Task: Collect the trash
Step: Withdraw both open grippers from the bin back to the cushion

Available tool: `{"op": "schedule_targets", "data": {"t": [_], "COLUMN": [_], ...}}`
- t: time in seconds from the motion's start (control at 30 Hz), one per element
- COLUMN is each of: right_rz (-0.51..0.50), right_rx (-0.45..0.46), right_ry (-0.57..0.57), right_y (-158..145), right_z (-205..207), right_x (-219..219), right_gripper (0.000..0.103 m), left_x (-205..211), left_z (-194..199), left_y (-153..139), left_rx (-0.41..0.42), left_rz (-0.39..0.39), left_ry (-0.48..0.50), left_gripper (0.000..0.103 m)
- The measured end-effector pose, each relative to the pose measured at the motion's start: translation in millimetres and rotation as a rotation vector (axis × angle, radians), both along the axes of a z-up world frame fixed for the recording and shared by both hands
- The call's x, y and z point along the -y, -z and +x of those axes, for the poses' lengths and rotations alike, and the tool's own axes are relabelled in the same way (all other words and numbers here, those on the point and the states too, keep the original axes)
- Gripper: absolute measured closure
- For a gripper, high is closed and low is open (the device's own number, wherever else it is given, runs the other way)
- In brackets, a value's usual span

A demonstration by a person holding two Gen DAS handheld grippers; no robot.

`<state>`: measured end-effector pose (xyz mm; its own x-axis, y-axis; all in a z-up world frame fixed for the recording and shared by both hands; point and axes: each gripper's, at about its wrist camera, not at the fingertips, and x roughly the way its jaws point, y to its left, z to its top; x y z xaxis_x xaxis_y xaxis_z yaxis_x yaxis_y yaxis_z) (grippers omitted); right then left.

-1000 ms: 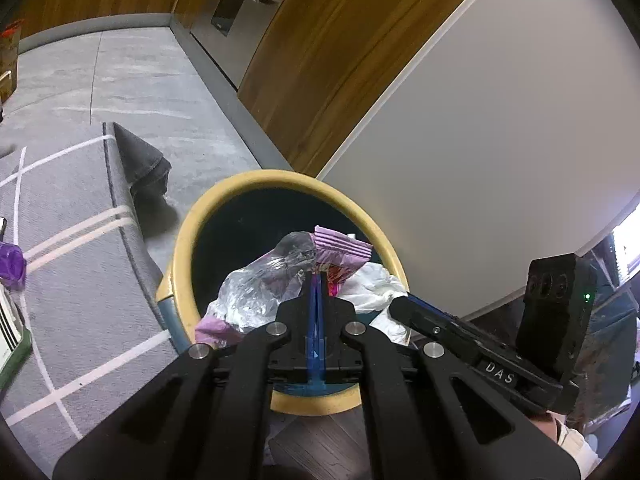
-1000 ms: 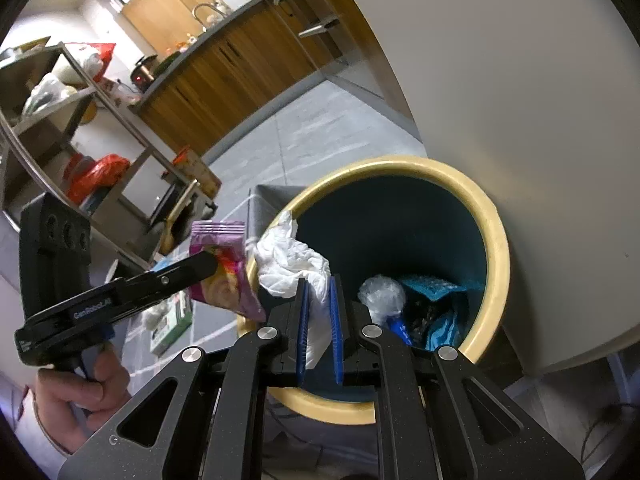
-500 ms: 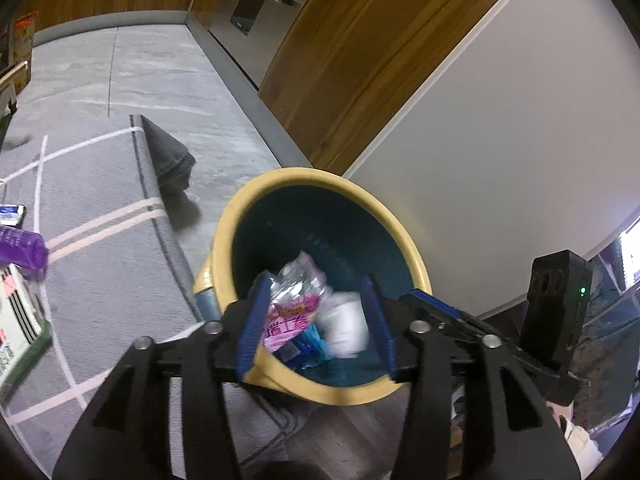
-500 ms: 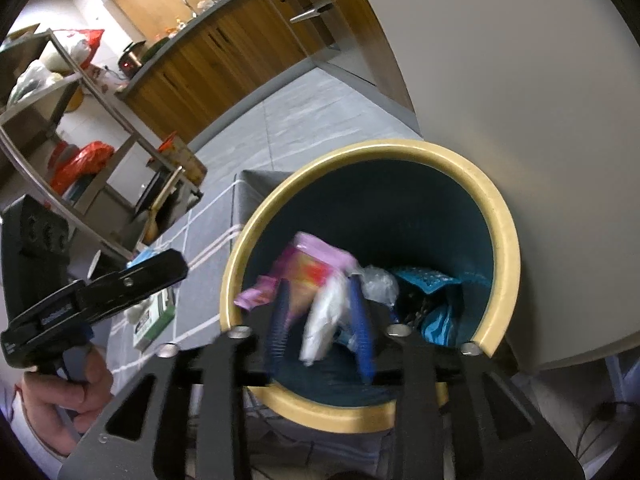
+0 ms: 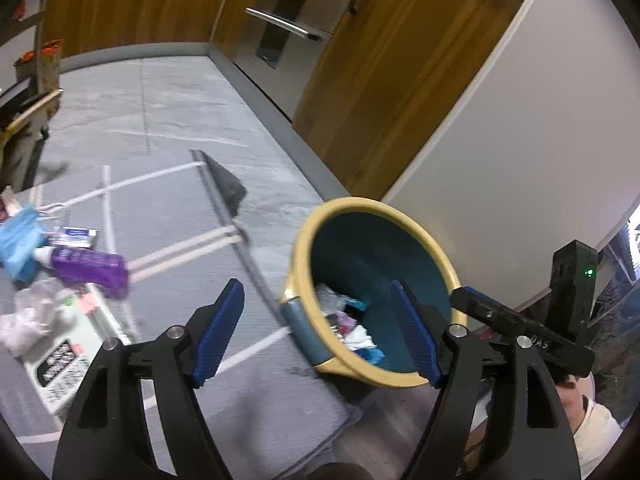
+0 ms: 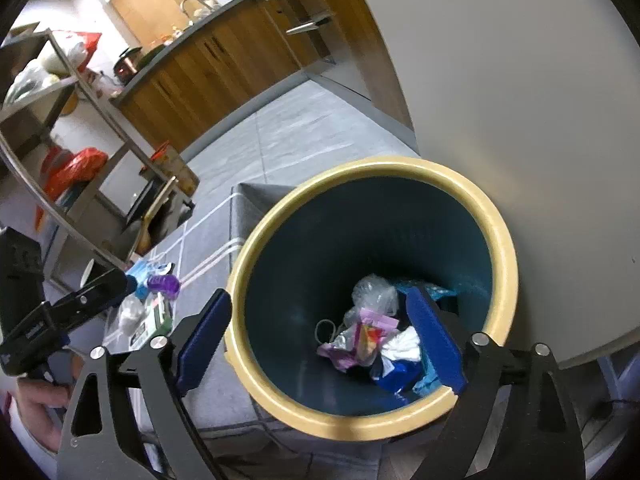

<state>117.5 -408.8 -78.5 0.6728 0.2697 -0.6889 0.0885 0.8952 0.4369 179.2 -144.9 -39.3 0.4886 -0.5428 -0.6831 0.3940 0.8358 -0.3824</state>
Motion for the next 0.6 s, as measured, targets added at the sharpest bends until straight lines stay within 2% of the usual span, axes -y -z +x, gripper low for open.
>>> {"op": "schedule_targets", "data": {"t": [0.4, 0.6], "right_rz": [0.006, 0.007], "right_rx": [0.004, 0.002], "right_ry": [-0.086, -0.141], "right_y": [-3.9, -5.7], "right_z": [13.6, 22.0], "right_x": [-39.3, -65.5], "right_gripper": [0.01, 0.009], "left_x": [-78.2, -124.9], "left_z": [-3.5, -1.8], "left_y": [-5.1, 1.9], "left_rx": [0.029, 0.011], "left_rz": [0.041, 0.071], "left_ry": [-0.147, -0.232], "left_gripper": [0.026, 0.026]}}
